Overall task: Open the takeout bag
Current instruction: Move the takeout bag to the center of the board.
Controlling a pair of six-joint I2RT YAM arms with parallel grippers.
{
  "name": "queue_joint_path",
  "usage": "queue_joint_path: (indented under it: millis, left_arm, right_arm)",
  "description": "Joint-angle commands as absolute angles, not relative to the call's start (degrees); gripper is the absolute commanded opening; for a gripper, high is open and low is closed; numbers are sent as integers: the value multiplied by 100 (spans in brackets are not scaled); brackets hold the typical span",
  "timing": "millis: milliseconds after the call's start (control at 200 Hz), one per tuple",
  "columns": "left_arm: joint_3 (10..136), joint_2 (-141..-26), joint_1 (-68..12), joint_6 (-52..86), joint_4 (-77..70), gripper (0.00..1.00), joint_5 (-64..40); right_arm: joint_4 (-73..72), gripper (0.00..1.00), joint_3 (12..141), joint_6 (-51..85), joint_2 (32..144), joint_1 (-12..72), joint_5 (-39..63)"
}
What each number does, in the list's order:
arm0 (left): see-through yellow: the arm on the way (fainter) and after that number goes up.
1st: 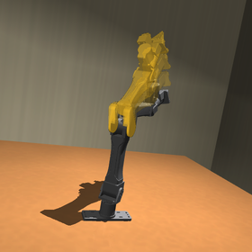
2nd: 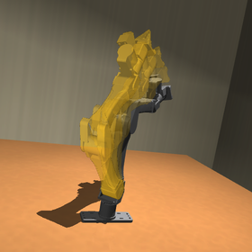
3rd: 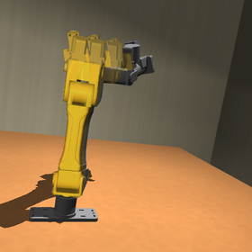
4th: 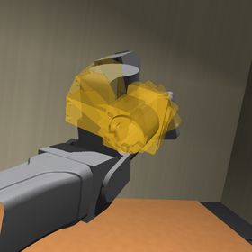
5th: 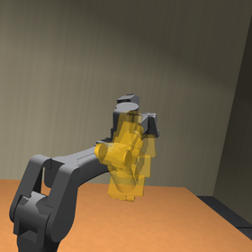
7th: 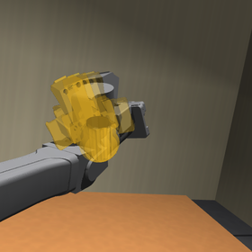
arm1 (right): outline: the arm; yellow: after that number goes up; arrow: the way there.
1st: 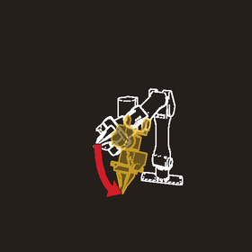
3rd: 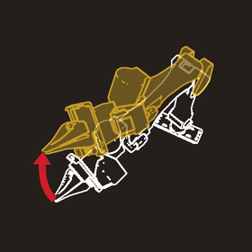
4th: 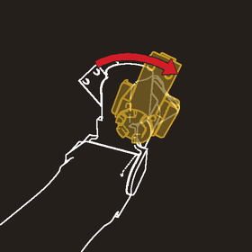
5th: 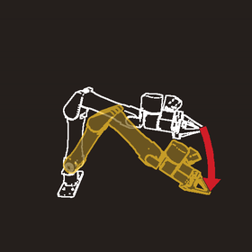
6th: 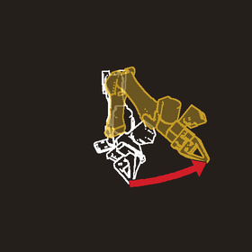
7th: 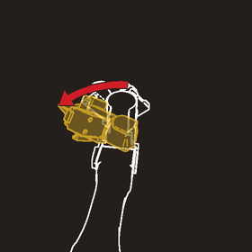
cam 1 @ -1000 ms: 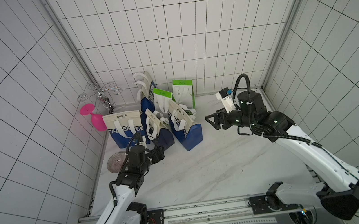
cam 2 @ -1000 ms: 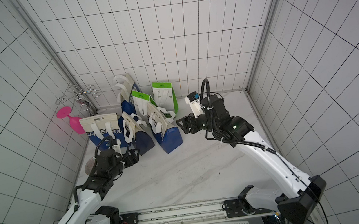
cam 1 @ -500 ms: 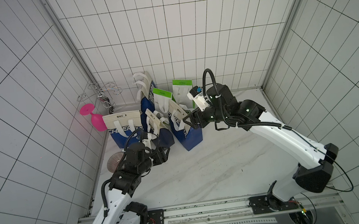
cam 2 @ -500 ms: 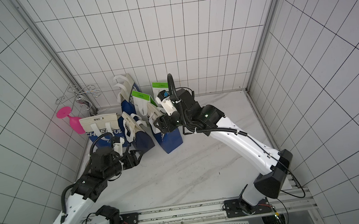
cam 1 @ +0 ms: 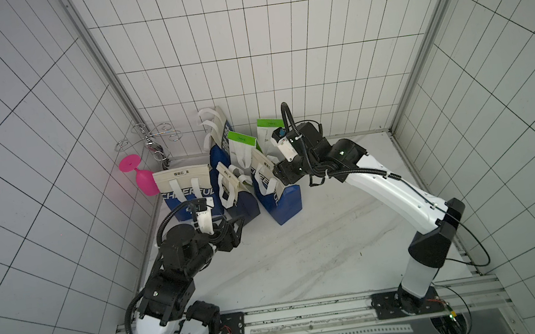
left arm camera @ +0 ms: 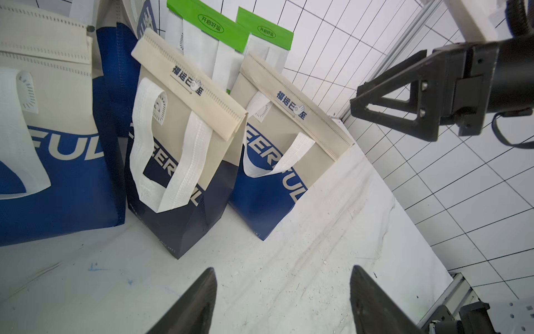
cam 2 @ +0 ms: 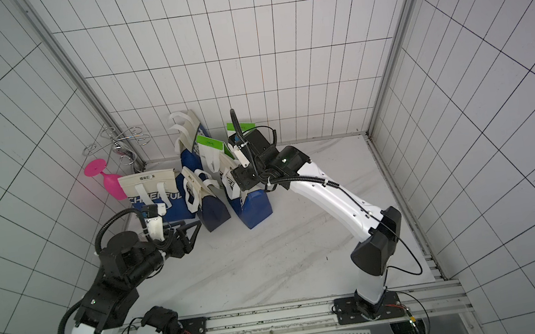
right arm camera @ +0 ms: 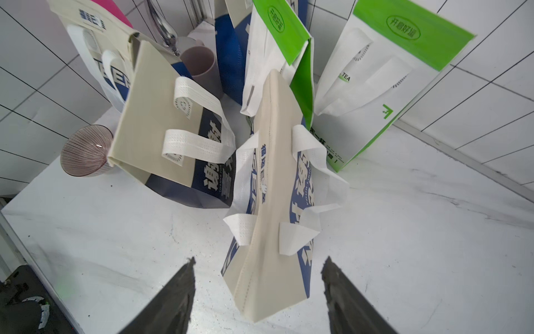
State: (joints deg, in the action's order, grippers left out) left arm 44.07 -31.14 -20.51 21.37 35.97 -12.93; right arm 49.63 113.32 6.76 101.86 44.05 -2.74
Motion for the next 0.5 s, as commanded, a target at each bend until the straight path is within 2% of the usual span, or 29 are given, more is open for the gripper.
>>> queue_joint_path:
  millis: [0,250,350,420,495]
  left_arm:
    - [4329,-3034,-1996,2004,3617,74,-1220]
    - [4307,-3120,-1927,1995,3604,74,-1279]
    - [4298,-3109,-1890,1995,3597,74,-1272]
    - [4289,-3111,-1865,1995,3586,74,-1279]
    - [4280,-3102,-1846,1990,3571,74,-1289]
  right_arm:
    - [5492,67,12027,571,10447,4317,-255]
    - [5607,47,12134,589,10781,4191,-81]
    - [5655,32,12130,585,10827,4166,16]
    - [5714,13,12128,572,10829,4138,124]
    - [5837,0,12103,540,10750,4112,196]
